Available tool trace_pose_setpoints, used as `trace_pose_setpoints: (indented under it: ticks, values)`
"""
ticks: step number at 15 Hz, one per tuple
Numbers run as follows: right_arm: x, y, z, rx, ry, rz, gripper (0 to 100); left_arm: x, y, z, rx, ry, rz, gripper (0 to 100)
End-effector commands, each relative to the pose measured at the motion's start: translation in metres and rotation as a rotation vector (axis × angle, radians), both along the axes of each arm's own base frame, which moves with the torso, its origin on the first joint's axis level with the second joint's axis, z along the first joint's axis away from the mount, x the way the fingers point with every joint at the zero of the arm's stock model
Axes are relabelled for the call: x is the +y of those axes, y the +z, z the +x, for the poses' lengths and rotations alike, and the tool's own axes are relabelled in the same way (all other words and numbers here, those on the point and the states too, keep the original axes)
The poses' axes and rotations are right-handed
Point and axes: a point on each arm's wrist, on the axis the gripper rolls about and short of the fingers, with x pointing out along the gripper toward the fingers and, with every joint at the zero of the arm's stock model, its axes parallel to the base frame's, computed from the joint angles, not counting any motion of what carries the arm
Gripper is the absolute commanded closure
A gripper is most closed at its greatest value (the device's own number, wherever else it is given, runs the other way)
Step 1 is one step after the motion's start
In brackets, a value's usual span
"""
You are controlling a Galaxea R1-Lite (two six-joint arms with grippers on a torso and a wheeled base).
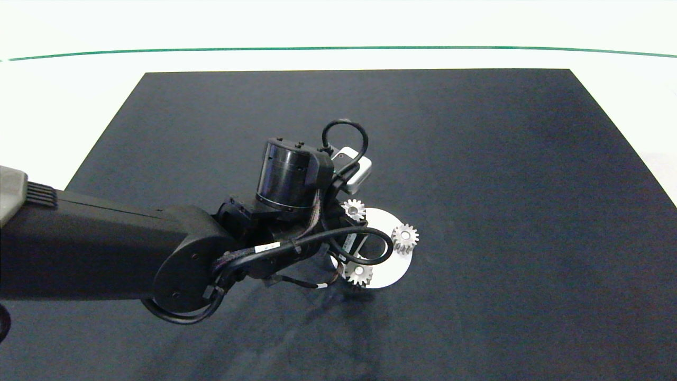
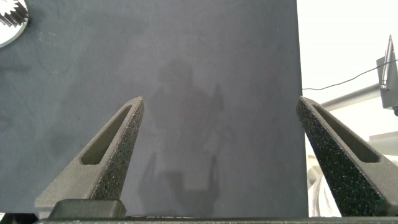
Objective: Install three planetary gears onto the carrier pins
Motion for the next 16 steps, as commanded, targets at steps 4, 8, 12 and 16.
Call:
trace_pose_setpoints:
  ticks: [4, 8, 12, 16]
  values:
    - [-0.0001, 0.0003, -0.0002, 0.0, -0.001, -0.002, 0, -0.003, -0.0027, 0.0041, -0.008, 0.014, 0.005, 100]
    - [-0.0001, 0.0003, -0.0002, 0.0, -0.001, -0.002, 0, -0.0023, -0.0057, 0.0058, -0.003, 0.016, 0.015, 100]
    - [-0.0001, 0.0003, -0.0002, 0.0, -0.001, -0.002, 0, -0.0018, -0.0048, 0.0069, -0.007, 0.019, 0.013, 100]
    - [-0.0001, -0.0001, -0.0001, 0.002, -0.001, -0.002, 0, -0.0017, -0.0002, 0.0076, -0.018, 0.021, 0.002, 100]
